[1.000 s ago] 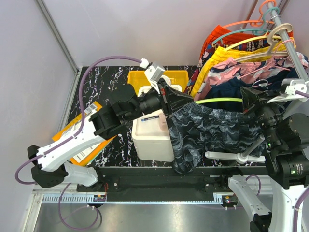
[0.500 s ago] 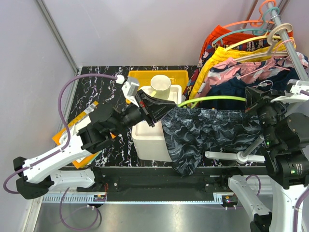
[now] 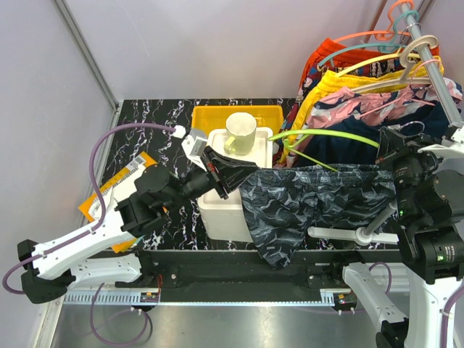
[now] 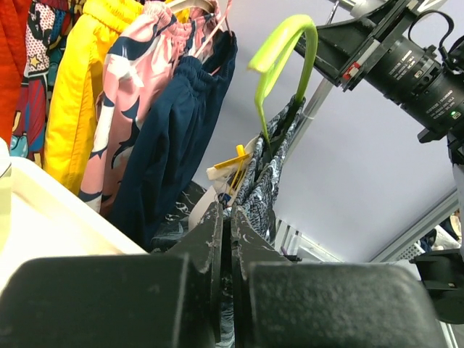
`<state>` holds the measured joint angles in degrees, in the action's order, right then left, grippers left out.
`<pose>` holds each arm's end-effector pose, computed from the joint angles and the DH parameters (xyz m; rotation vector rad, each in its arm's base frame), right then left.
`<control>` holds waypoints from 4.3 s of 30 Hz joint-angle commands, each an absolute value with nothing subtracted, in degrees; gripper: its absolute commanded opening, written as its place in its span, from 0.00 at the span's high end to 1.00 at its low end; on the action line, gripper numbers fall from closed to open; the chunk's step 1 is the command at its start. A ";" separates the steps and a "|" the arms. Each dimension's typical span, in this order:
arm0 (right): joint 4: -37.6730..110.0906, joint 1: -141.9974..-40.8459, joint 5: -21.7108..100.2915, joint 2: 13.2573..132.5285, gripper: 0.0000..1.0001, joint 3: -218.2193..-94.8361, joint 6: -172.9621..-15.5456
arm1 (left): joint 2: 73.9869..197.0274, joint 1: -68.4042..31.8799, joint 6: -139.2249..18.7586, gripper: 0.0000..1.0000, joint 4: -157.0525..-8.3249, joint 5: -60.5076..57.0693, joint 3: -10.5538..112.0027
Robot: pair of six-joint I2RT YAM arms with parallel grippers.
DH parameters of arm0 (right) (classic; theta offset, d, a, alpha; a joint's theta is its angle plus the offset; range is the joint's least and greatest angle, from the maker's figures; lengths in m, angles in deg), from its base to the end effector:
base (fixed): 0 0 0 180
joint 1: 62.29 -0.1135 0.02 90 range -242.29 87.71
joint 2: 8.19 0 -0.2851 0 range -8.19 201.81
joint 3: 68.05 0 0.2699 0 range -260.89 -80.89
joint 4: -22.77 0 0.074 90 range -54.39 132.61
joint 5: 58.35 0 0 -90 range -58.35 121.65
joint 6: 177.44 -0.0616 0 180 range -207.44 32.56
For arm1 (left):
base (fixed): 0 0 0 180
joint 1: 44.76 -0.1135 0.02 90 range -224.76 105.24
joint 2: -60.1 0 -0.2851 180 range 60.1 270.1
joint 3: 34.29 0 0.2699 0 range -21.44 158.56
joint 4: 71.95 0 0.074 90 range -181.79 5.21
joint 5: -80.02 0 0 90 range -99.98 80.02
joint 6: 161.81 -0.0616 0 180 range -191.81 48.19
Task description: Remove the shorts from the hanger
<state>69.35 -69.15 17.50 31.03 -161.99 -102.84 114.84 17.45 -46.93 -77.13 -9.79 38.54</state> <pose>0.0886 -0.0045 0.5330 0.3084 1.4011 0.1432 0.1136 -0.2161 0.4604 0.4717 1.3869 -1.2685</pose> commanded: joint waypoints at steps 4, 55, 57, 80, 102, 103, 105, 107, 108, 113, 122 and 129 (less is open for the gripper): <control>67.86 -68.45 17.23 30.84 1.00 -165.88 -105.80 | 117.66 17.11 -46.50 1.00 -67.92 -7.88 42.10; 58.64 -68.36 45.97 30.75 1.00 -168.16 -127.37 | 144.49 13.60 -37.54 0.27 -89.88 5.13 71.29; 59.60 -68.45 47.12 30.57 1.00 -168.96 -124.11 | 139.75 13.51 -37.71 0.27 -91.11 5.14 69.10; 73.49 -68.45 54.24 39.36 1.00 -173.70 -100.98 | 129.44 12.08 -56.60 0.09 -115.98 8.50 83.74; 74.46 -68.36 52.13 37.17 1.00 -173.36 -99.83 | 142.54 21.33 -60.92 0.91 -125.57 -3.30 94.75; 74.37 -68.45 51.78 36.90 1.00 -173.35 -100.18 | 142.54 21.33 -60.83 1.00 -125.57 -3.74 94.75; 74.11 -68.36 50.38 36.38 0.98 -173.27 -100.97 | 142.72 21.24 -60.74 1.00 -125.49 -3.83 94.75; 74.20 -68.45 47.84 36.11 0.76 -173.27 -103.34 | 142.54 21.33 -60.39 1.00 -124.79 -5.23 94.48; 74.55 -68.45 46.86 35.85 0.66 -173.09 -104.39 | 142.37 21.33 -60.21 1.00 -124.35 -5.76 94.05; 77.44 -68.45 43.44 34.27 0.23 -172.83 -111.78 | 140.17 21.33 -59.69 1.00 -117.42 -8.92 90.80; 86.15 -68.36 39.83 34.96 0.03 -185.47 -117.23 | 140.95 21.42 -59.24 1.00 -108.36 -5.68 89.12; 87.38 -68.45 27.44 36.55 0.06 -197.60 -120.40 | 146.40 21.42 -57.66 1.00 -104.40 -1.02 94.48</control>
